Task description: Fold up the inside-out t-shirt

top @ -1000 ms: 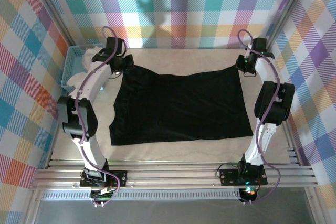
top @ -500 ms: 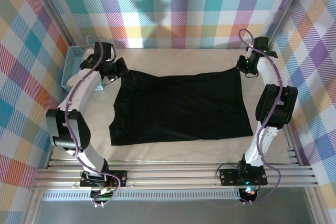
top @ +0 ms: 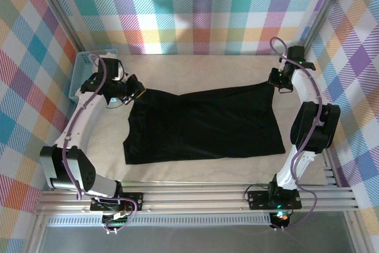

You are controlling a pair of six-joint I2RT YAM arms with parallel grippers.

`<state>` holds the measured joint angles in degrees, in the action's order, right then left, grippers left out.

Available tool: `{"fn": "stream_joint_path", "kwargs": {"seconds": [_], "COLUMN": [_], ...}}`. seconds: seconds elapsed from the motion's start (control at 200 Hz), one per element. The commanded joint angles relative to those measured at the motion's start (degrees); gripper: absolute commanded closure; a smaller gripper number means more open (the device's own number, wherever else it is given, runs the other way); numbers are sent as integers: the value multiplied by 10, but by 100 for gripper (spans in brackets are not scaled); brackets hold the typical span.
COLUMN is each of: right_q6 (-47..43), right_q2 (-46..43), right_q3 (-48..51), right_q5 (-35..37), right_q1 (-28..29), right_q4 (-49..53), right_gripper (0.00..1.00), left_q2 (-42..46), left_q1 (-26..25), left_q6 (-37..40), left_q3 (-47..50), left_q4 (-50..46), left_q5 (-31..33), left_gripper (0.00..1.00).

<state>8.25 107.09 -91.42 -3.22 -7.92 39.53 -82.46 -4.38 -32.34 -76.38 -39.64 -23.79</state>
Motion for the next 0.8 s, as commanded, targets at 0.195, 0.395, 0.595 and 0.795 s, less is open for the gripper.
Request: {"fn": "stream_joint_path", "kwargs": {"seconds": [0.195, 0.395, 0.595, 0.795], "right_q6": [-4, -5, -8, 2], "right_q2": [-58, -79, -89, -108], "right_q3": [75, 115, 135, 178], "right_q5": [47, 67, 91, 85], "right_q1": [-1, -2, -2, -2], "right_q4": [-24, -23, -3, -1], "right_gripper": [93, 93, 93, 92], "left_q2": [71, 112, 127, 136], "left_q1": [22, 46, 69, 82], "left_q6": [30, 51, 61, 73], "left_q3": [20, 45, 66, 80], "left_q4": [-95, -140, -159, -165], "left_q5": [-38, -56, -83, -76], "left_gripper": [100, 100, 100, 100]}}
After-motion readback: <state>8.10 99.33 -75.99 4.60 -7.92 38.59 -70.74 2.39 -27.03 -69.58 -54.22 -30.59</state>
